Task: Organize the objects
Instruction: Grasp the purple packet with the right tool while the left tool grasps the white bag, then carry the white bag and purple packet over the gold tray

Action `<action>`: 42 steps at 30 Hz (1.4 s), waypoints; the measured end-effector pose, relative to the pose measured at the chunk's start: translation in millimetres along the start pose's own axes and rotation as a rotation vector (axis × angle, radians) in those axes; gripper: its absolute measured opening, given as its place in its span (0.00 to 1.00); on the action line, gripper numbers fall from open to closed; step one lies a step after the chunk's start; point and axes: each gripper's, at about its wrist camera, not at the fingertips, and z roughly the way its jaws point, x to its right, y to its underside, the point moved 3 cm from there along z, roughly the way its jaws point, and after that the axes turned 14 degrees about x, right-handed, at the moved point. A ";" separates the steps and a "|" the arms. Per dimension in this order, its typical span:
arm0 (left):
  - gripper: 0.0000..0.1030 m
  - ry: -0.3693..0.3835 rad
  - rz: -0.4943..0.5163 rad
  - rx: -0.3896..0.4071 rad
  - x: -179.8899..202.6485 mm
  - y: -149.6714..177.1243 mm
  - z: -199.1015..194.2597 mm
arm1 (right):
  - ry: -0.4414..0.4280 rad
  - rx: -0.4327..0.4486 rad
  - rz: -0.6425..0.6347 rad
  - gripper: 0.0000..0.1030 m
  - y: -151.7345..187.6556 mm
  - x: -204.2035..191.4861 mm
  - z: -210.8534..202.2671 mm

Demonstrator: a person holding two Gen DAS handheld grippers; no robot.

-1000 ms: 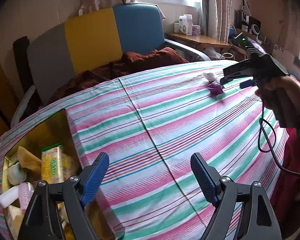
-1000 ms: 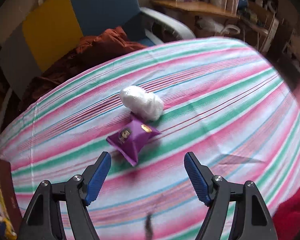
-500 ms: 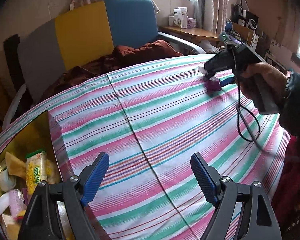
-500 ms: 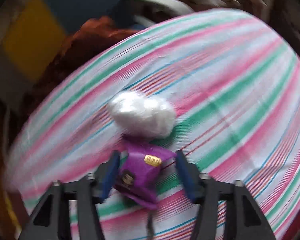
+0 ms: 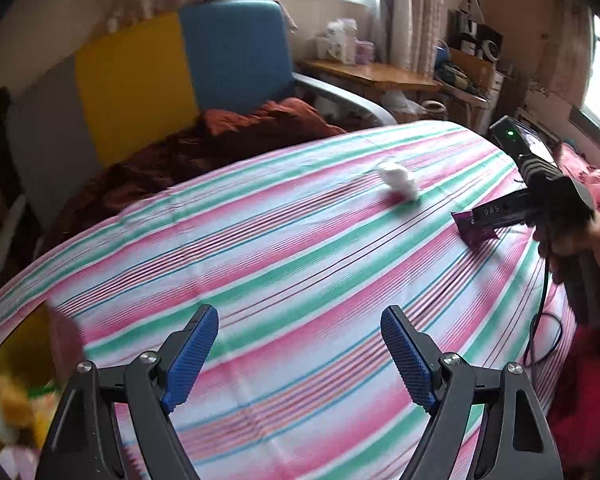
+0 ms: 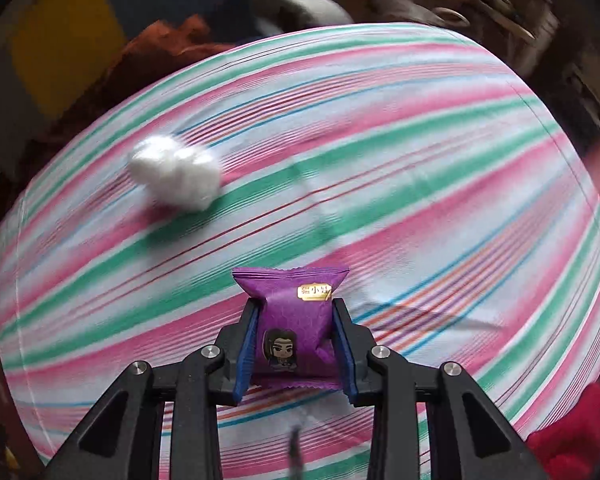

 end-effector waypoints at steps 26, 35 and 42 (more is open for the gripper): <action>0.60 0.151 -0.207 -0.119 97.2 -87.4 223.2 | -0.109 0.219 0.127 0.33 -28.4 9.3 -41.1; 0.39 0.177 -0.147 -0.093 91.1 -58.7 187.9 | -0.169 0.201 0.052 0.33 -24.9 -8.5 -36.3; 0.39 0.102 -0.137 -0.069 42.8 -13.1 91.0 | -0.213 0.162 -0.121 0.33 -13.7 -46.8 -29.0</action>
